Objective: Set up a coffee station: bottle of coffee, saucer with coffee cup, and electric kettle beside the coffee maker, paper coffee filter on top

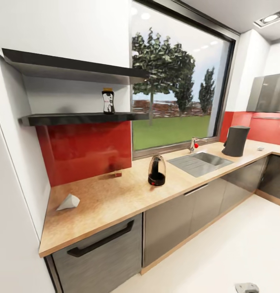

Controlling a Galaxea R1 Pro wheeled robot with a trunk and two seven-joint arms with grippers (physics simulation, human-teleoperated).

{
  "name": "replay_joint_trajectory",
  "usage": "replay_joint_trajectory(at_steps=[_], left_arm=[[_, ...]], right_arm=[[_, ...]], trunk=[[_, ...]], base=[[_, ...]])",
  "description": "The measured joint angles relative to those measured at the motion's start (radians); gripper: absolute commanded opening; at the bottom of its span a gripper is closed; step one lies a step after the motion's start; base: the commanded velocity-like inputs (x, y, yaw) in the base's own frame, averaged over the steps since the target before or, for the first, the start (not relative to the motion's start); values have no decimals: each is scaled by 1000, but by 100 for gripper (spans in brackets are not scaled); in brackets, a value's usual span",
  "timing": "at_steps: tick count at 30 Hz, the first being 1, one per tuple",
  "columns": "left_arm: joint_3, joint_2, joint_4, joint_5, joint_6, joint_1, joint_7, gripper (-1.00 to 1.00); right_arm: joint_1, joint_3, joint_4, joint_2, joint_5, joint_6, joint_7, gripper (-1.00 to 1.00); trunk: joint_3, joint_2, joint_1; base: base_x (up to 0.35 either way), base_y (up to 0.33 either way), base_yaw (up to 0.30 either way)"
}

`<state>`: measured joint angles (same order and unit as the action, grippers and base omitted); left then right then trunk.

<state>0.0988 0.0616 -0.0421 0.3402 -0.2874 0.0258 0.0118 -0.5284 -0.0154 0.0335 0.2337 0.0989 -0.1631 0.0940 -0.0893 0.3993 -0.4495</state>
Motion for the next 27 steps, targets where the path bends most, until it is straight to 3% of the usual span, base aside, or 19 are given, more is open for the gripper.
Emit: replay_joint_trajectory(at_steps=[2,7,17,27], left_arm=[[-1,0,-3,-3,4,0,2,100],[-5,-11,-7,-7,-3,0,5,100],[-12,-40,-3,-12,-53,0,5,100],[-9,-43,-1,-2,-96,0,5,100]], right_arm=[[84,0,1,1,15,84,-8,-100],[156,2,-2,-5,23,192,-57,-100],[158,2,-2,-8,22,254,-88,-100],[158,2,-2,-7,18,281,-87,-100]], trunk=[[-1,0,0],[-4,0,0],[7,0,0],[23,0,0]], base=[[0,0,-160],[0,0,-70],[0,0,-2],[0,0,0]])
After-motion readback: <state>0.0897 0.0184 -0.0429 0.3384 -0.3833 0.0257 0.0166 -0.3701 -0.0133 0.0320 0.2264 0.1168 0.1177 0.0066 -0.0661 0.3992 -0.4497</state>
